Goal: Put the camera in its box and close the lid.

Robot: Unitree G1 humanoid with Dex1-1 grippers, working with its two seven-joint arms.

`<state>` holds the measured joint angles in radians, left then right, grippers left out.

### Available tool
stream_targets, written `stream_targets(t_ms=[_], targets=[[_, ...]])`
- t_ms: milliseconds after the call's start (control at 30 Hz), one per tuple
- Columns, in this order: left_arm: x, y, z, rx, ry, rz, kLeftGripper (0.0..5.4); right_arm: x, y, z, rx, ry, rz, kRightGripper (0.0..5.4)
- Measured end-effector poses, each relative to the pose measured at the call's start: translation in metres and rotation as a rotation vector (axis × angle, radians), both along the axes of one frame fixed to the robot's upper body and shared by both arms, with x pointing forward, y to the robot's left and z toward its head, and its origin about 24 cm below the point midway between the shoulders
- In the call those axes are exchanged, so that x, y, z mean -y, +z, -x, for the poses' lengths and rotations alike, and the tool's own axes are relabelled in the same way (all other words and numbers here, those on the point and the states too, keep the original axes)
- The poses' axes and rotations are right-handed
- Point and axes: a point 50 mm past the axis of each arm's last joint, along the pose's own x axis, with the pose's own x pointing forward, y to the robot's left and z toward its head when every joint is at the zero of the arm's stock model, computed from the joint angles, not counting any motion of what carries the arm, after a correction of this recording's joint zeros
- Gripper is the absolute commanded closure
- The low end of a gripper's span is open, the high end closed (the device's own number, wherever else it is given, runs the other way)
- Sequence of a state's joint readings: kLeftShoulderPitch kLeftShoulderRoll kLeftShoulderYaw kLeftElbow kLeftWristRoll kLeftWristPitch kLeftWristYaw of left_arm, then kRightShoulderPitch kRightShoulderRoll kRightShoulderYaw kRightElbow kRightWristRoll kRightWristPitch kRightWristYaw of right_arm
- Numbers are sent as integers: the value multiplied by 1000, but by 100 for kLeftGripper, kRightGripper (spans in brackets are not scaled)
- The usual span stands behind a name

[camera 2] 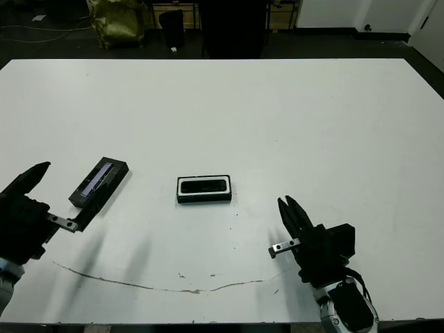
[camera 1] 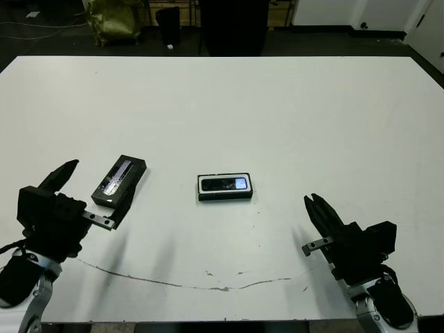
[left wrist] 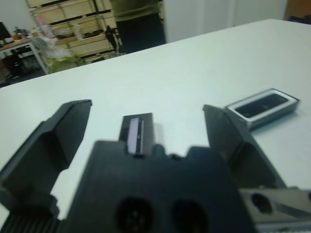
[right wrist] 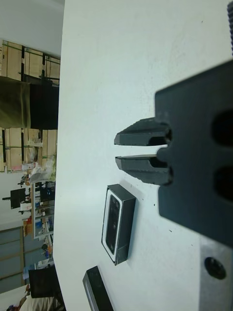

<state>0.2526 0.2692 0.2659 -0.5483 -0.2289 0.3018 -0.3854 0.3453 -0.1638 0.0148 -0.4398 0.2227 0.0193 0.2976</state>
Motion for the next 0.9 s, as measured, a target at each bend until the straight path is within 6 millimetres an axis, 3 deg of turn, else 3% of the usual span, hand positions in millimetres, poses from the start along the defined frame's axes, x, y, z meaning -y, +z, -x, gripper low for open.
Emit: stream_targets(t_ms=[300,900], targets=[[-9,-7,-14,-77,-14,148,2,1,-3,-3,-13,11,-18,540],[-16,-7,-36,-161,-118,64,2,2,1,0,-20,5,-11,540]])
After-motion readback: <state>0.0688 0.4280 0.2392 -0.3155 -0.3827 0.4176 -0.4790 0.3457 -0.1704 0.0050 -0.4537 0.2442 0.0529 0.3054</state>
